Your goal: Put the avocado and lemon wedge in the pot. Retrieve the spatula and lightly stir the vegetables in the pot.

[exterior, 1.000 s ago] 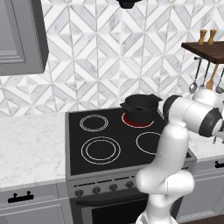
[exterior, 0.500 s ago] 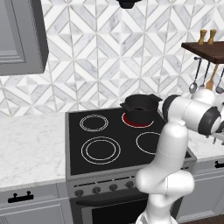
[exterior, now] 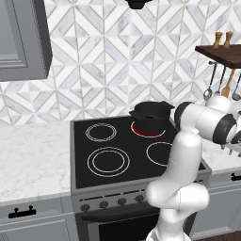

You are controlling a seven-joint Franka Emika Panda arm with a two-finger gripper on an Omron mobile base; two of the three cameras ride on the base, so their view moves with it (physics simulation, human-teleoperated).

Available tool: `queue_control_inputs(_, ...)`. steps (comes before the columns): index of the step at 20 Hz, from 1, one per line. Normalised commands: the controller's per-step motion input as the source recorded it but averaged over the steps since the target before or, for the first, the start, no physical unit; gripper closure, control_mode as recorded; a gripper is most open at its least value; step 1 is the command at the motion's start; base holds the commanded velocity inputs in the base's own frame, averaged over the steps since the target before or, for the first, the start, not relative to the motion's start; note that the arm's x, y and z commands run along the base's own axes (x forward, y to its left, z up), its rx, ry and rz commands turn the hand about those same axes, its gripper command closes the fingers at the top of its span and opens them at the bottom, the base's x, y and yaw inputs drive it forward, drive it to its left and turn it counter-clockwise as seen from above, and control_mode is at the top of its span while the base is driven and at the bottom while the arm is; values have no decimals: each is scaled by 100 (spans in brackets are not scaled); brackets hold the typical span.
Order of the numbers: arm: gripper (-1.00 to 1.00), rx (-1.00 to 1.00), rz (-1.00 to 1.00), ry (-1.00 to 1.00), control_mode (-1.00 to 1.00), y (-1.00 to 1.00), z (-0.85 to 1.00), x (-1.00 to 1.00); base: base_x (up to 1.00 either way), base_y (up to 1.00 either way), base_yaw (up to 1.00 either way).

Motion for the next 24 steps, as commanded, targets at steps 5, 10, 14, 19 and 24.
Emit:
queue_control_inputs(5, 100, 0, 0, 1, -100, 0, -9, 0, 0, 0, 0)
queue_control_inputs(10, 100, 0, 0, 3, -100, 0, -4, 0, 0, 0, 0)
queue_control_inputs(14, 100, 0, 0, 2, -100, 0, -4, 0, 0, 0, 0)
queue_control_inputs(19, 100, 0, 0, 0, -100, 0, 0, 0, 0, 0, 0)
queue_control_inputs(24, 100, 0, 7, -16, -100, 24, 18, -28, 0, 0, 0)
